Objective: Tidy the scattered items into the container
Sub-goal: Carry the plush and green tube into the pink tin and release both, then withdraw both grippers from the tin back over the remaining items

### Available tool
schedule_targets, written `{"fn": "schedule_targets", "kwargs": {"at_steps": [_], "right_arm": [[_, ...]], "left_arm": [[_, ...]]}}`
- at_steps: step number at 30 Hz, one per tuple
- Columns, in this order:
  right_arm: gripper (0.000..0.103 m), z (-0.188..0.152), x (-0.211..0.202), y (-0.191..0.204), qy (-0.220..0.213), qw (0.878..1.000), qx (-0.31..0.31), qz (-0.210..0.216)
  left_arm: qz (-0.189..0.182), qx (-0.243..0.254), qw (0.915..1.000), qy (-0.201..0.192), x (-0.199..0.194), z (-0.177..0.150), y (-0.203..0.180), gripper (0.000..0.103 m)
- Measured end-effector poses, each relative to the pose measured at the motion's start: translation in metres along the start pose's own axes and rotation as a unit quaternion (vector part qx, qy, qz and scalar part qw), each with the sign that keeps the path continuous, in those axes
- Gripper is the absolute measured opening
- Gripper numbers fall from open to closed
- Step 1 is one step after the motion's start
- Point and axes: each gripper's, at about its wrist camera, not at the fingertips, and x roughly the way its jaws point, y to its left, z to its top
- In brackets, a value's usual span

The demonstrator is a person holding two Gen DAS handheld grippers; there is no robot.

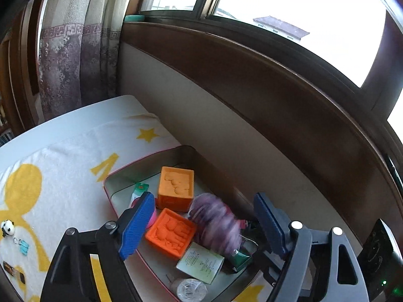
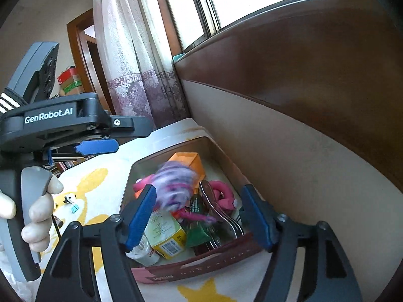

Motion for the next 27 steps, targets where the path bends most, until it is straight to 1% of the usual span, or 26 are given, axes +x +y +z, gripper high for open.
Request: {"fn": "schedule_targets", "kwargs": {"at_steps": [7,12,18,27], "right_arm": [[0.075,-0.006,0.008,0.007,0.016,1.0,-0.005,0.004],[0.075,-0.009,0.007,0.017,0.018,1.0,-0.013,0.01],[0.076,-0.016,0.004,0.036,0.023,0.999,-0.023,0.022],[0.077,-0.026,0.008,0.072,0.039,0.997,-0.033,0.051]], "left_arm": [[0.026,-0.03,0.9992,0.002,-0.011,-0.012,0.029,0.082],[0.052,-0.047,0.9975,0.005,-0.02,-0.024,0.052,0.082],[0.066,-0.076,0.9949,0.006,-0.032,-0.04,0.077,0.082],[0.103,-0.107,0.9889,-0.007,-0.062,-0.067,0.123,0.083]]}}
